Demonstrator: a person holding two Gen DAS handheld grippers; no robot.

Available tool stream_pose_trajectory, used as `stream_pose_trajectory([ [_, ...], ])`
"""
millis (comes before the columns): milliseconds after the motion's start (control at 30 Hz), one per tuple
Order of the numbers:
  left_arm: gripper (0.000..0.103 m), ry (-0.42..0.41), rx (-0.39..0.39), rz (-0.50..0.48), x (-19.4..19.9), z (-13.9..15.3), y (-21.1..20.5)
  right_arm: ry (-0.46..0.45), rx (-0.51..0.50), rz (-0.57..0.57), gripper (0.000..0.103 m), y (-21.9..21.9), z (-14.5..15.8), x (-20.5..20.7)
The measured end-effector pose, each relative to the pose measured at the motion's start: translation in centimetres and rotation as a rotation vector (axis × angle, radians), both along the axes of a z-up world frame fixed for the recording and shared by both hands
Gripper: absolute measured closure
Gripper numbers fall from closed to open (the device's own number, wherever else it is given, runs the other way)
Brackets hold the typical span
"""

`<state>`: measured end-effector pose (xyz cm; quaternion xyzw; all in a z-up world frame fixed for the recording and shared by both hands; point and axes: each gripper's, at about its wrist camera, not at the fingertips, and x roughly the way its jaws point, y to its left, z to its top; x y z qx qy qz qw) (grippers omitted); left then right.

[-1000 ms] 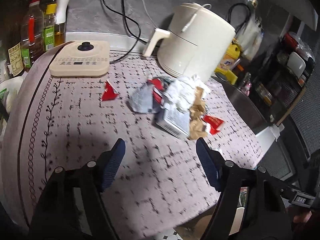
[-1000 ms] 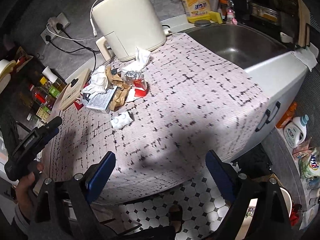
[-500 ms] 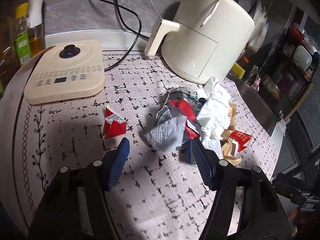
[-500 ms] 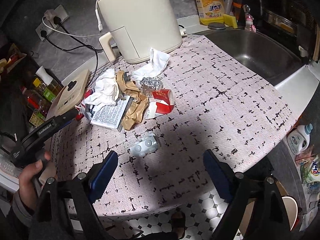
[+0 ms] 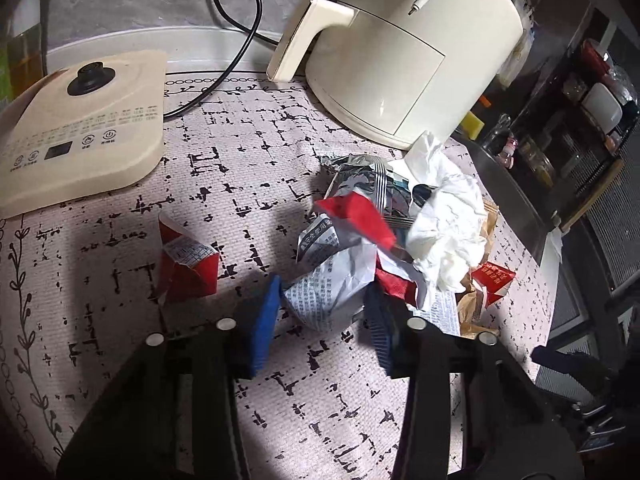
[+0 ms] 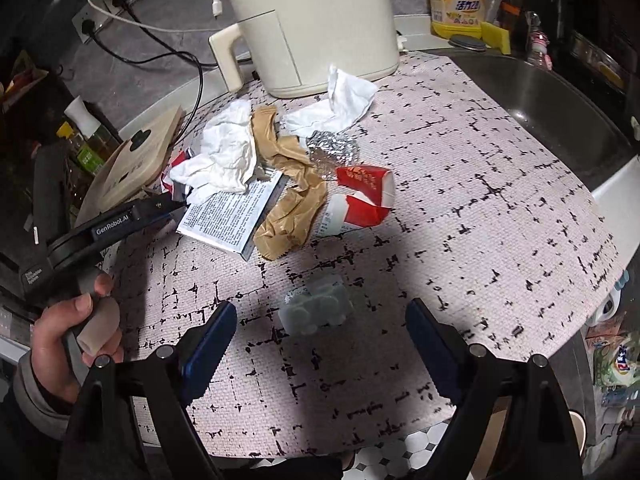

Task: Collect trash
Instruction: 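Grasp the crumpled printed wrapper with the left tool while the right tool grasps a grey packet, then carry the printed wrapper and grey packet over the white bucket bin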

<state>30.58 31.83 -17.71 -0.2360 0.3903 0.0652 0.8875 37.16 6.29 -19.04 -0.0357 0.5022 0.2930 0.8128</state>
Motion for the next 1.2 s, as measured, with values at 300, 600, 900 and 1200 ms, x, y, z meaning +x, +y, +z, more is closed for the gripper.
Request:
stream_pose_trajectory([
  [300,0.075,-0.040,0.001,0.091,-3.8,2.1,0.7,0.018,-0.056,0.067,0.059,1.9,-1.5,0.3],
  [600,0.075,-0.057,0.031,0.184,-7.8,3.1,-0.3,-0.026,0.036,0.133,0.060,1.2,0.5,-1.4],
  [900,0.075,-0.051,0.061,0.250,-11.4,4.9,-3.8,-0.036,0.088,0.175,0.060,-1.9,1.8,-3.1],
  [1200,0.075,-0.046,0.075,0.260,-14.5,6.0,-9.6,-0.053,0.132,0.152,0.060,-7.9,3.6,-4.2],
])
